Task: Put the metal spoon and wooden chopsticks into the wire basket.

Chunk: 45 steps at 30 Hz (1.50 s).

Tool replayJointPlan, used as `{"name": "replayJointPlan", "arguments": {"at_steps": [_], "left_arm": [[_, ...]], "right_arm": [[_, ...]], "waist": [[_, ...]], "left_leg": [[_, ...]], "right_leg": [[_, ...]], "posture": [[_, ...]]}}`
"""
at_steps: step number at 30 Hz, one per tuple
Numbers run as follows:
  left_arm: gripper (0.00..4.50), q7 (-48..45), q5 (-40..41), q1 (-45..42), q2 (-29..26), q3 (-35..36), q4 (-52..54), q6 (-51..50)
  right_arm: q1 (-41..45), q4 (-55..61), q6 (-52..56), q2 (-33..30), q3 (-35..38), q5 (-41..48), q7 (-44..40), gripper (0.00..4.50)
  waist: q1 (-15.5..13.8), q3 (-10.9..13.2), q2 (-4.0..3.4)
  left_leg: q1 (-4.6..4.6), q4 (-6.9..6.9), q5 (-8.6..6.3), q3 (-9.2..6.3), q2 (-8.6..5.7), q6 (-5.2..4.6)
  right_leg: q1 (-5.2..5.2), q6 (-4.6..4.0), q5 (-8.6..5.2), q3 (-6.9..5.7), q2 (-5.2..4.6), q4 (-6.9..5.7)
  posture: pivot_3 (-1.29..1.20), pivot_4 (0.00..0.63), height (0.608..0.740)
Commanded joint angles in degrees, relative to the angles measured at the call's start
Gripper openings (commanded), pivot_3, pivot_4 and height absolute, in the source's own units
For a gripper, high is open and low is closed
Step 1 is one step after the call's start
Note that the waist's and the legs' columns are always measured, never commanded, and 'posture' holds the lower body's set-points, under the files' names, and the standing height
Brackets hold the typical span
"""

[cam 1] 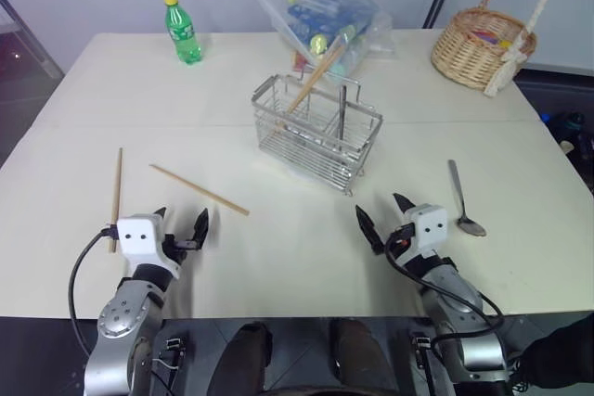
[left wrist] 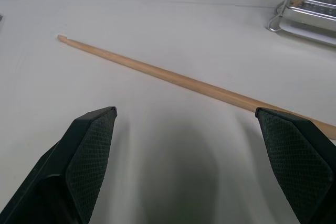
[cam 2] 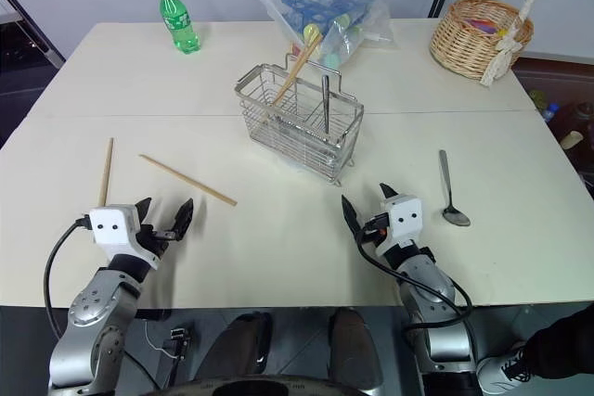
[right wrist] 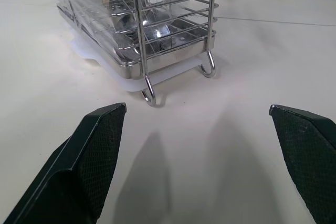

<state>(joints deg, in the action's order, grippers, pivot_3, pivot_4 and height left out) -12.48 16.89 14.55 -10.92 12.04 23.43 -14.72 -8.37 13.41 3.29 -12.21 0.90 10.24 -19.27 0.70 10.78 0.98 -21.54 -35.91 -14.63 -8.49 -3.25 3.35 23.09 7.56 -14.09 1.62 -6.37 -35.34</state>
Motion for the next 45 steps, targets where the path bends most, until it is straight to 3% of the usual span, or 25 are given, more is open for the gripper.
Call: {"name": "replayJointPlan", "arguments": {"at_steps": [1,20,26,33,39,45], "left_arm": [[4.45,-0.1,0.5,-0.2,-0.3,0.1,2.4,-0.1],[4.45,-1.2,0.7,0.3,-1.9,0.6,3.5,-0.8],[4.45,-13.2,10.4,3.9,-11.4,2.8,12.1,-5.4],[4.45,-21.7,22.5,1.5,-22.8,7.9,17.4,-11.6],[4.45,-26.7,31.4,-8.7,-30.7,9.2,14.7,-16.5],[4.45,-36.4,37.9,-14.4,-36.6,5.8,12.6,-20.8]], "right_arm": [[0.3,2.1,-0.3,0.2,0.0,0.1,0.4,4.50],[0.5,2.1,-0.1,0.0,-0.3,0.2,0.6,4.50],[0.8,1.8,0.1,-0.3,-0.2,0.3,0.3,4.50],[0.8,1.6,0.2,-0.8,-0.1,0.3,-0.4,4.50],[1.8,1.2,0.8,-1.4,-0.1,0.6,-1.7,4.50],[1.8,2.2,2.3,-2.9,2.1,1.2,-1.6,4.50]], "waist": [[0.0,0.0,0.00],[0.0,0.0,0.00],[0.0,0.0,-0.02],[0.1,0.0,-0.05],[0.1,0.0,-0.06],[0.3,0.0,-0.09]], "left_leg": [[0.00,0.00,0.00,0.00,0.00,0.00],[0.00,0.00,0.00,0.00,0.00,0.00],[-0.04,0.00,0.00,0.00,0.02,0.00],[-0.02,0.01,0.00,0.00,0.04,0.00],[0.00,0.01,0.00,0.00,0.03,0.00],[0.01,0.11,0.00,0.02,0.04,0.00]], "right_leg": [[0.00,0.00,0.00,0.00,0.00,0.00],[0.00,0.00,0.00,0.00,0.00,0.00],[0.02,-0.04,-0.02,0.00,0.00,0.00],[0.03,-0.05,-0.03,0.00,0.01,0.00],[0.02,-0.05,-0.02,0.00,0.03,-0.02],[0.07,-0.04,-0.01,0.01,0.06,-0.01]], "posture": [[0.00,0.150,0.740],[0.00,0.150,0.740],[0.00,0.150,0.740],[0.00,0.150,0.740],[0.00,0.150,0.740],[0.00,0.150,0.740]]}}
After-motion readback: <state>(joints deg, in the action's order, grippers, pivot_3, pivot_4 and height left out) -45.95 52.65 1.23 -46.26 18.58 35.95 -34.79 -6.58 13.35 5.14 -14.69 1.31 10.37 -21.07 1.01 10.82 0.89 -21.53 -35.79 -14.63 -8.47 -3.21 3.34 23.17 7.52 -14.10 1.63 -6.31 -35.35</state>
